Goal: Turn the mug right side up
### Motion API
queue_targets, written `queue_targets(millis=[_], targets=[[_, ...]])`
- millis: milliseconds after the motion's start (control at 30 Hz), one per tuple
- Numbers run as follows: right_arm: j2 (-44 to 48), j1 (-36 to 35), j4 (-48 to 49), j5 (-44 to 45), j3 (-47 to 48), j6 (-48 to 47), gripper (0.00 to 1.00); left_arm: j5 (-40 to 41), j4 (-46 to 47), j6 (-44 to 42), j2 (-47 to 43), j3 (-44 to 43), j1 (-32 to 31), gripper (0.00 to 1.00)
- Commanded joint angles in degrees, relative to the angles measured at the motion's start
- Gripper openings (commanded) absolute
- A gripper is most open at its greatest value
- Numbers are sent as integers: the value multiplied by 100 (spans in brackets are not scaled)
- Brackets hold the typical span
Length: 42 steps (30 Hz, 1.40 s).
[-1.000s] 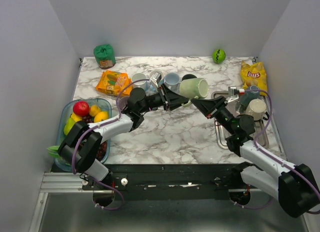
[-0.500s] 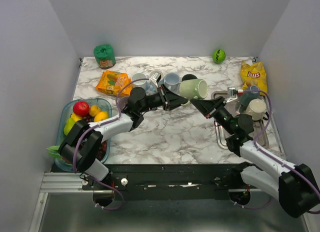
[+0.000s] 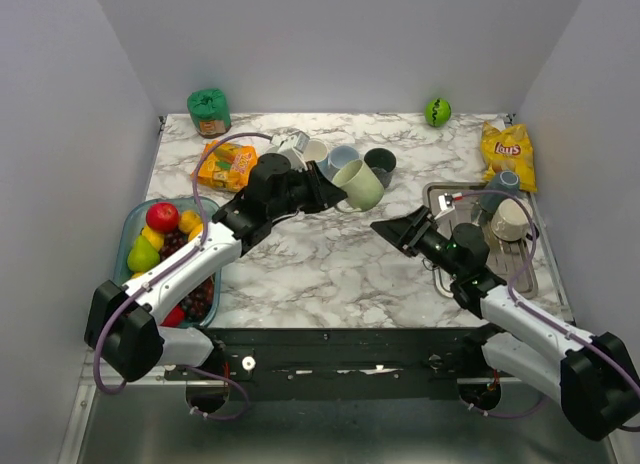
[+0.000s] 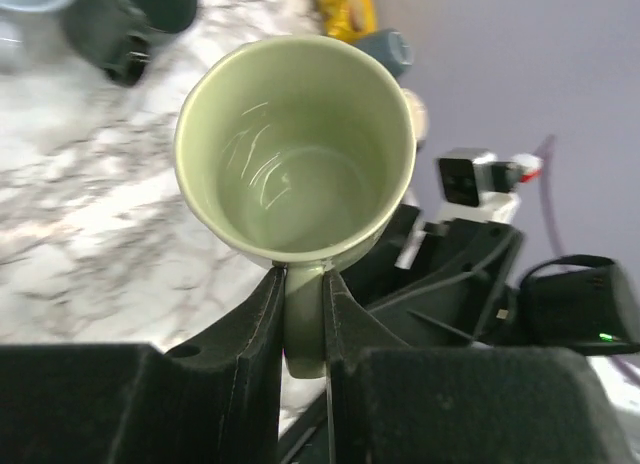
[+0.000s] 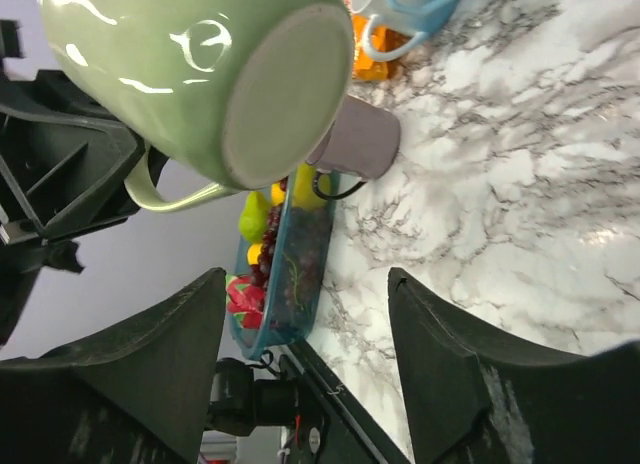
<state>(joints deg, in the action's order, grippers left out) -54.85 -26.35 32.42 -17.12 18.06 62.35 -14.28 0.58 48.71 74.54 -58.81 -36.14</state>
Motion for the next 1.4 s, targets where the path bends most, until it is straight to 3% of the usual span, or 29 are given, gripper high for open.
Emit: queue_targets(millis=[0, 167, 500, 800, 1133, 1267, 1300, 1367], targets=[[264, -28, -1228, 578, 346, -293, 74, 1286, -1568, -1486, -194, -351, 2, 0], [405, -28, -2010, 851, 663, -636, 75, 2516, -2062, -2005, -309, -35, 2, 0], [510, -28, -2434, 974, 769, -698, 75, 3984, -1781, -2164, -230, 484, -25, 0], [572, -11, -2951, 1123, 988, -935, 75, 4311, -595, -2418, 323, 800, -25, 0], [835, 16, -5104, 2765, 1770, -1559, 77, 4136, 424, -2533, 991, 1213, -16, 0], [810, 42, -5824, 3100, 1990, -1743, 84, 4030, 206, -2331, 1177, 1187, -16, 15], [792, 51, -5940, 3179, 2034, -1770, 86, 4013, 154, -2252, 1142, 1213, -25, 30], [722, 77, -6255, 3408, 2209, -1875, 91, 3969, 170, -2103, 941, 1406, -33, 38]])
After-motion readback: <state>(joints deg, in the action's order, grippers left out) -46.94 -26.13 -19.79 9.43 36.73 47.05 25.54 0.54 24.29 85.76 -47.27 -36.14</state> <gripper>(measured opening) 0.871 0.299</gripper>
